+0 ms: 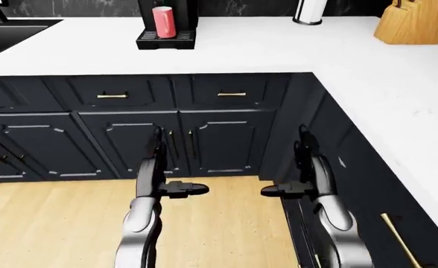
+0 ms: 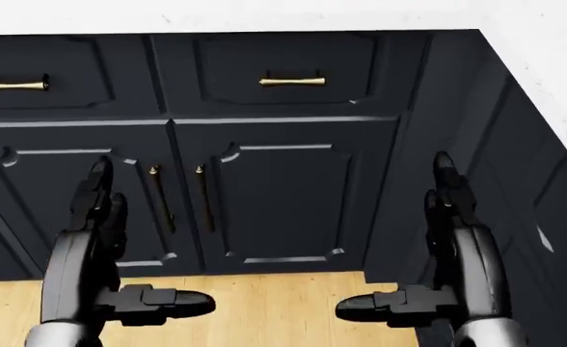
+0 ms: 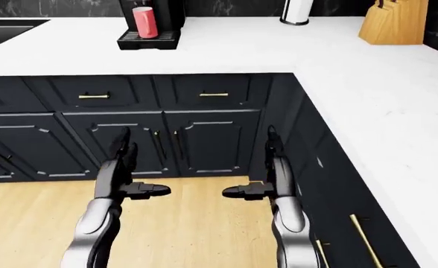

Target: Press the button on the coffee machine to serve coffee.

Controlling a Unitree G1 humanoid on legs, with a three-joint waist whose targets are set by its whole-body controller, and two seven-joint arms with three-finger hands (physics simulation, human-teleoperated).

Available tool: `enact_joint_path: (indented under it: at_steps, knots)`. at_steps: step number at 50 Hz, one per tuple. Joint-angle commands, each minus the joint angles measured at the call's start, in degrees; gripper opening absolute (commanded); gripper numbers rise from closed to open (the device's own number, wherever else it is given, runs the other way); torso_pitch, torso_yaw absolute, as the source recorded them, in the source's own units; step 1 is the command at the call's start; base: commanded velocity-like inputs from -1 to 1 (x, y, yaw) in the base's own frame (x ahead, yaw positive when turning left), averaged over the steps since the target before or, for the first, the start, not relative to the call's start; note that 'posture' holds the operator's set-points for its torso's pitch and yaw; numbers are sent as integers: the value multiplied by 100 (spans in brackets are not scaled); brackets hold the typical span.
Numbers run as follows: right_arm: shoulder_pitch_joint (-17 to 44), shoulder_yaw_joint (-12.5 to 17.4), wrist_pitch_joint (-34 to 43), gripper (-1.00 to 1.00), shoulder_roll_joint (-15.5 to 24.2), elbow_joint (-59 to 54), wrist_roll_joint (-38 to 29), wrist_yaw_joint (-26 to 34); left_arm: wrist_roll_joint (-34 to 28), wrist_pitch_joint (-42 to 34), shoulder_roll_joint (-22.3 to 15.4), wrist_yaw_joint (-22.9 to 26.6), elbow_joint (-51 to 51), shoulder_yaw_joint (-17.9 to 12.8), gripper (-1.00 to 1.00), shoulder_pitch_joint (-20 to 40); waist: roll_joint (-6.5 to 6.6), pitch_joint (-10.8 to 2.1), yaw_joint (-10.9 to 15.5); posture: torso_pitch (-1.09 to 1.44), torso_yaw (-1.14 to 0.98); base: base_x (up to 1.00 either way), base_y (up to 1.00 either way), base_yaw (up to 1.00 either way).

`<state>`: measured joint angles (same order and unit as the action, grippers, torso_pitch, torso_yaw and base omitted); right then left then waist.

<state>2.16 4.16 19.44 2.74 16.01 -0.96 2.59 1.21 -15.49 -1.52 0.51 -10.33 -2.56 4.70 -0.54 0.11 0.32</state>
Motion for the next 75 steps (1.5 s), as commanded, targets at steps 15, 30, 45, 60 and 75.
enact_joint_path:
  at_steps: [15, 30, 45, 60, 75]
  knots:
    - [2390, 602, 3660, 100, 840, 1647, 184, 213, 564, -2256, -684, -338, -601, -580, 100, 2339, -7, -41, 13, 0, 0, 0, 0, 0]
    - [4672, 648, 5181, 100, 1780, 826, 260, 304, 979, -2740, -1553, -508, 495, -860, 100, 4157, 13, 61, 16, 0, 0, 0, 0, 0]
    - [5447, 807, 5656, 100, 2241, 724, 636, 370, 1142, -2738, -1891, -576, 993, -901, 100, 4684, 30, 93, 28, 0, 0, 0, 0, 0]
    - [5631, 998, 5955, 100, 2346, 878, 844, 293, 1192, -2816, -1987, -602, 931, -940, 100, 4713, 79, 126, -22, 0, 0, 10, 0, 0]
    - [5623, 1048, 6202, 100, 2427, 1108, 978, 240, 1244, -2822, -2037, -604, 876, -976, 100, 4665, -322, 140, 82, 0, 0, 32, 0, 0]
